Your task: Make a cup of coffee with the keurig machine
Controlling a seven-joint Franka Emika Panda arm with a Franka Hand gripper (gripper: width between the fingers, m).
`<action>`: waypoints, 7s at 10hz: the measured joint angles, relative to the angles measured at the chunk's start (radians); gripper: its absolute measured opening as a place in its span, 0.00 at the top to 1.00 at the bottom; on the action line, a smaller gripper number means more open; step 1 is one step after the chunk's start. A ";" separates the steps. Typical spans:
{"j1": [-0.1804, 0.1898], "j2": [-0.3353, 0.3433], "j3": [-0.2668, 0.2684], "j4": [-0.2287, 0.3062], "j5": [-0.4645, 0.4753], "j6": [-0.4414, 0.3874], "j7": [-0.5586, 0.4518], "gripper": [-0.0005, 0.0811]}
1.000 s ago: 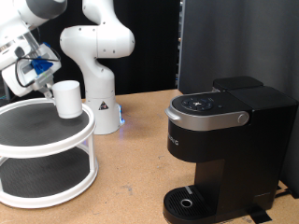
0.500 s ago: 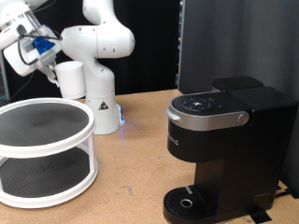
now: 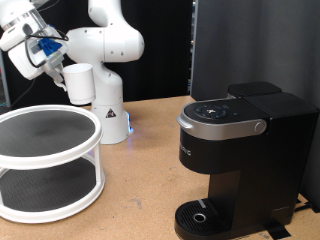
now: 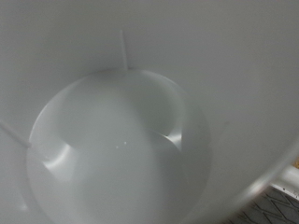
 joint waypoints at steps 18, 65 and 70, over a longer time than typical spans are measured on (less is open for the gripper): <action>0.192 0.125 0.289 -0.048 0.288 0.422 0.386 0.91; 0.594 0.939 0.382 0.150 1.562 1.002 -0.488 0.91; 0.594 0.963 0.413 0.194 1.570 1.004 -0.461 0.91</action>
